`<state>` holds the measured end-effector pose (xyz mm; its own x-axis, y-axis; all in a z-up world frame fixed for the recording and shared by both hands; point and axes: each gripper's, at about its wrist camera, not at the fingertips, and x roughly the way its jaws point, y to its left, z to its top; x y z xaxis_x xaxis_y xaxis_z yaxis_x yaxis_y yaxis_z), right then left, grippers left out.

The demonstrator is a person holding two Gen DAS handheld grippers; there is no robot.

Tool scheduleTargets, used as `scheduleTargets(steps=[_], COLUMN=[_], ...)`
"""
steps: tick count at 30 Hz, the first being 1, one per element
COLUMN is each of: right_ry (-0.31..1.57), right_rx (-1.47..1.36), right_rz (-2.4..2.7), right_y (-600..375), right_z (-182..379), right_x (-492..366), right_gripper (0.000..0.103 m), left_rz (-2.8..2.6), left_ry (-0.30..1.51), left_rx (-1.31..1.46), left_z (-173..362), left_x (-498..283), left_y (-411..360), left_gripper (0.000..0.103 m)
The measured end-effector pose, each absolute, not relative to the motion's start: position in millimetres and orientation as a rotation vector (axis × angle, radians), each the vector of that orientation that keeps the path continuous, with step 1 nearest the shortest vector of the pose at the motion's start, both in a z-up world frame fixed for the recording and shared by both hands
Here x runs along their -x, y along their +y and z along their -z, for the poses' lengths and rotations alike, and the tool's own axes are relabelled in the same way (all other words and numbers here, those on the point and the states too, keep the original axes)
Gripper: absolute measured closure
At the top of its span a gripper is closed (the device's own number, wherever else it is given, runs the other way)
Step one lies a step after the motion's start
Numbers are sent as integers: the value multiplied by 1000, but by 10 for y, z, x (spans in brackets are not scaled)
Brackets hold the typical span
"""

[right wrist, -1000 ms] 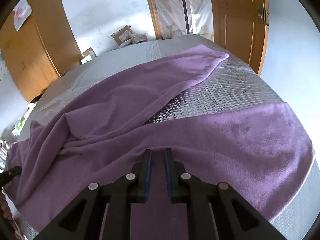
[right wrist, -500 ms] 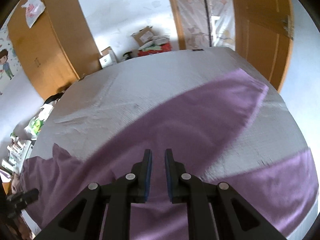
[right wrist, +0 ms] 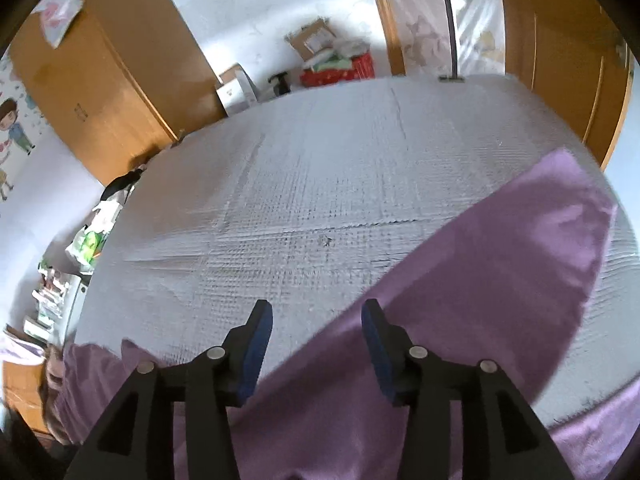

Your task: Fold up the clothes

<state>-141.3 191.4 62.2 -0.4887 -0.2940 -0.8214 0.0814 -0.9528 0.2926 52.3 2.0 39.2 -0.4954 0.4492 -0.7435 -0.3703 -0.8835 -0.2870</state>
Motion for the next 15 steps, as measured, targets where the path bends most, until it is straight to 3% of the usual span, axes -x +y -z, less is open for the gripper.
scheduleTargets(steps=[7, 9, 15], right_ry=[-311, -319, -344], right_rx=[-1678, -1702, -1701], right_rz=[2549, 2557, 2586], right_y=[1894, 1914, 2025], right_z=[-358, -341, -349], right_x=[1614, 1615, 1535], right_gripper=[56, 60, 93], left_rz=[-2355, -2355, -2371], left_ry=[-76, -79, -58], left_rx=[1243, 1252, 1260], left_z=[-324, -314, -314], left_x=[-529, -512, -491], left_y=[97, 110, 170], left_gripper=[79, 79, 79])
